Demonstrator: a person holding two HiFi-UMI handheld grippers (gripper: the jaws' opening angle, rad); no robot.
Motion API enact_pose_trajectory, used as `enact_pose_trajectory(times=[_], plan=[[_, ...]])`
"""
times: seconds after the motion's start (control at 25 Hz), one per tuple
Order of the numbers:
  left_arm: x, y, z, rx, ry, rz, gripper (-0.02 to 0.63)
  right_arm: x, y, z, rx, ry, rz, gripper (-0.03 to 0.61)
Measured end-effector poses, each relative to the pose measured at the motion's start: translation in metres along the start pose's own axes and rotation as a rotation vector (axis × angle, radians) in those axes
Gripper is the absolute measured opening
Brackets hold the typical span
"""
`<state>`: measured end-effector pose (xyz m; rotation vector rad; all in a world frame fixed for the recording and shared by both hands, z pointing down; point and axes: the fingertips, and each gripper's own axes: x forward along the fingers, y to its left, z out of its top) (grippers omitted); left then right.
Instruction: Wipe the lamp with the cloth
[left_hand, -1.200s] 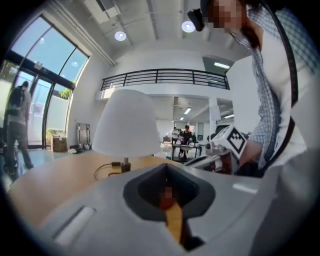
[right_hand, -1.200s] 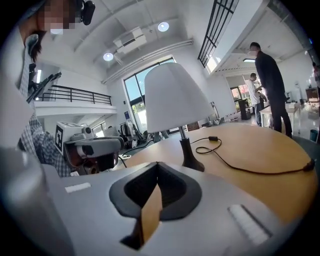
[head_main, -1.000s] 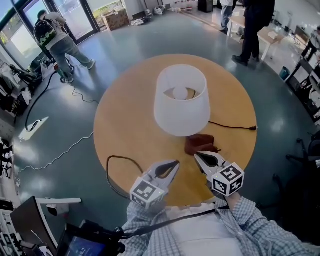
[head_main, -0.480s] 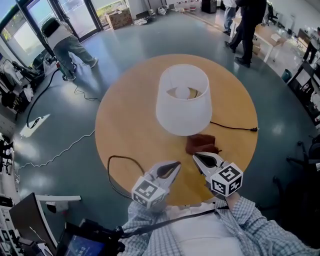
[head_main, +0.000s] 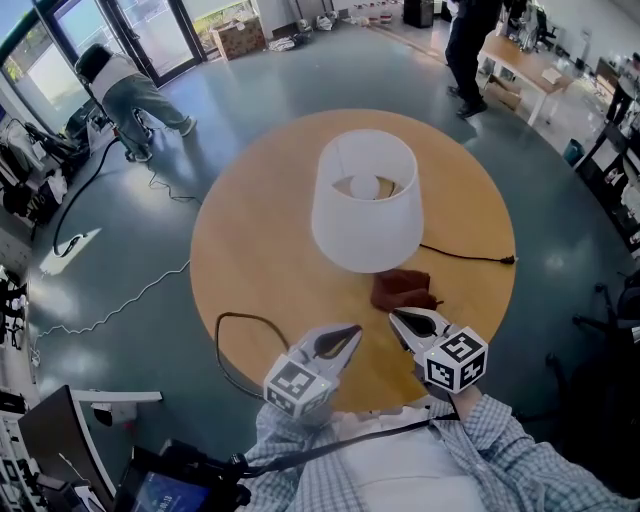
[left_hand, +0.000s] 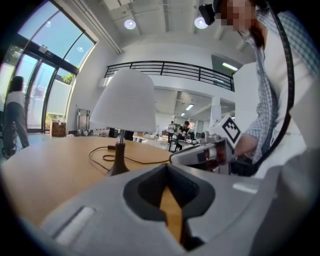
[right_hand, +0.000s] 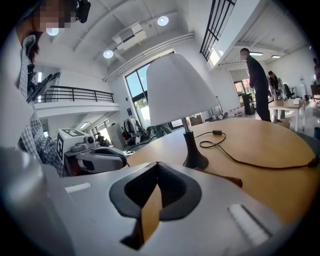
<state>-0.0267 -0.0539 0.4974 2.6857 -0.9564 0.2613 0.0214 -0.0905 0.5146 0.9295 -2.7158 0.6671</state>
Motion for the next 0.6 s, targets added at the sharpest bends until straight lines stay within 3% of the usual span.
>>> enact_pose_trajectory(times=[0.6], plan=[[0.0003, -0.0014, -0.0036, 0.007, 0.017, -0.016, 0.005, 0.0035, -0.0012, -0.0037, -0.004, 0.007, -0.012, 0.003]])
